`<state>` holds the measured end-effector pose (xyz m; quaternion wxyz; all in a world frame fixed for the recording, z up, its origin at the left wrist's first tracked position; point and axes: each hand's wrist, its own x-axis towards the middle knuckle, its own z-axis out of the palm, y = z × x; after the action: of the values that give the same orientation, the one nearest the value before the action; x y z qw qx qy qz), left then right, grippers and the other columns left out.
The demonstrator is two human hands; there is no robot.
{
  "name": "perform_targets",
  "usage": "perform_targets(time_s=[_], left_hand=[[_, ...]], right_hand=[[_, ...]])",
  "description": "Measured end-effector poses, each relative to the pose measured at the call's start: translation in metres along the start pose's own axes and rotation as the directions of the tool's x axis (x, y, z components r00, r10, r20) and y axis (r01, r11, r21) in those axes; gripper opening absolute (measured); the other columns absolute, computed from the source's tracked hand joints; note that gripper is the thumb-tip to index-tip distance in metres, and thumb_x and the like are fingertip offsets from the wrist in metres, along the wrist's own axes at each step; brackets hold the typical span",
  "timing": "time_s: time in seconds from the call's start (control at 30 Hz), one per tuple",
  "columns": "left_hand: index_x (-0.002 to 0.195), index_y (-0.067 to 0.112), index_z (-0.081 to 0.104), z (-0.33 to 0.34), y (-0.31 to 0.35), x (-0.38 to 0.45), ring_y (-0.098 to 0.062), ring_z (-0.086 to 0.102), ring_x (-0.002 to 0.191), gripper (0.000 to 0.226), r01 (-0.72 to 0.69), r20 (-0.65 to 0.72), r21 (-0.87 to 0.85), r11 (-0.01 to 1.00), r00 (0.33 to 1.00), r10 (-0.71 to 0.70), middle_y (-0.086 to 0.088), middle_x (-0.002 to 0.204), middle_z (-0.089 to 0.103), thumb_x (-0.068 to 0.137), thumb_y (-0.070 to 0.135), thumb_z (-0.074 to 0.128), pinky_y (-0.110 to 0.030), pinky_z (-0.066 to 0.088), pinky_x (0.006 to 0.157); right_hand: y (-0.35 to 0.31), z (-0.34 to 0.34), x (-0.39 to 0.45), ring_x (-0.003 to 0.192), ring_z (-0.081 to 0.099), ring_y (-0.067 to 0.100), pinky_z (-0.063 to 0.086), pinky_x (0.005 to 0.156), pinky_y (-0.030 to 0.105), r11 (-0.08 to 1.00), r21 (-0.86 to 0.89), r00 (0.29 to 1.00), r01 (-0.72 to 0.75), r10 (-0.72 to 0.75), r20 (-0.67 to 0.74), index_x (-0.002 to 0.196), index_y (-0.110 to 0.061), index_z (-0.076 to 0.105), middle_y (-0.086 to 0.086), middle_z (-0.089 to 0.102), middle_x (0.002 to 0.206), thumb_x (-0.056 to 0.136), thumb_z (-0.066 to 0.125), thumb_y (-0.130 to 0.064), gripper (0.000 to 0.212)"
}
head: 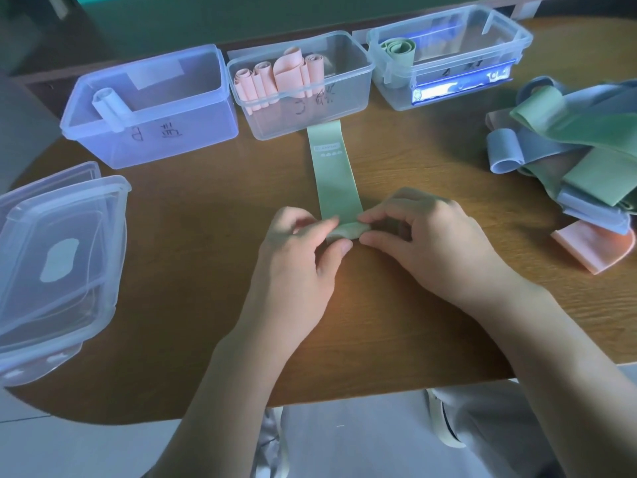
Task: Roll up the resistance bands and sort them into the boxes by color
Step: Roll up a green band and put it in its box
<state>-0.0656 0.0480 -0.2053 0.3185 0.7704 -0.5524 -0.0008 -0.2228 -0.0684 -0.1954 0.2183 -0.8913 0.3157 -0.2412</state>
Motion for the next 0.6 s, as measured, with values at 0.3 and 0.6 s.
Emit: perform_targets(time_s=[0.3,0.6], left_hand=[[0.106,0.024,0.079,-0.0056,-0.0026,0.0058,0.004,0.06,0.086,0.016,0.026,-0.069,-0.161,0.987,0.997,-0.038,0.012,0.101,0.069,0.09,0.027,0.075,-0.003,0.046,0.075],[0.106,0.023,0.079,-0.0015,-0.0012,0.0084,0.013,0.056,0.083,0.019,0.066,-0.058,-0.14,0.988,0.996,-0.074,0.013,0.101,0.067,0.087,0.02,0.079,0.001,0.042,0.079]], right_hand=[[0.0003,0.0017,0.0027,0.079,0.05,0.002,0.036,0.063,0.015,1.0,-0.014,1.0,-0.004,0.004,-0.006,0.113,-0.027,0.075,-0.011,0.069,0.106,0.091,0.072,-0.033,0.022],[0.0052,0.0053,0.0022,0.089,0.067,0.014,0.052,0.067,0.028,1.0,-0.015,0.999,0.026,-0.027,-0.04,0.111,-0.022,0.077,-0.007,0.072,0.106,0.093,0.071,-0.028,0.02]])
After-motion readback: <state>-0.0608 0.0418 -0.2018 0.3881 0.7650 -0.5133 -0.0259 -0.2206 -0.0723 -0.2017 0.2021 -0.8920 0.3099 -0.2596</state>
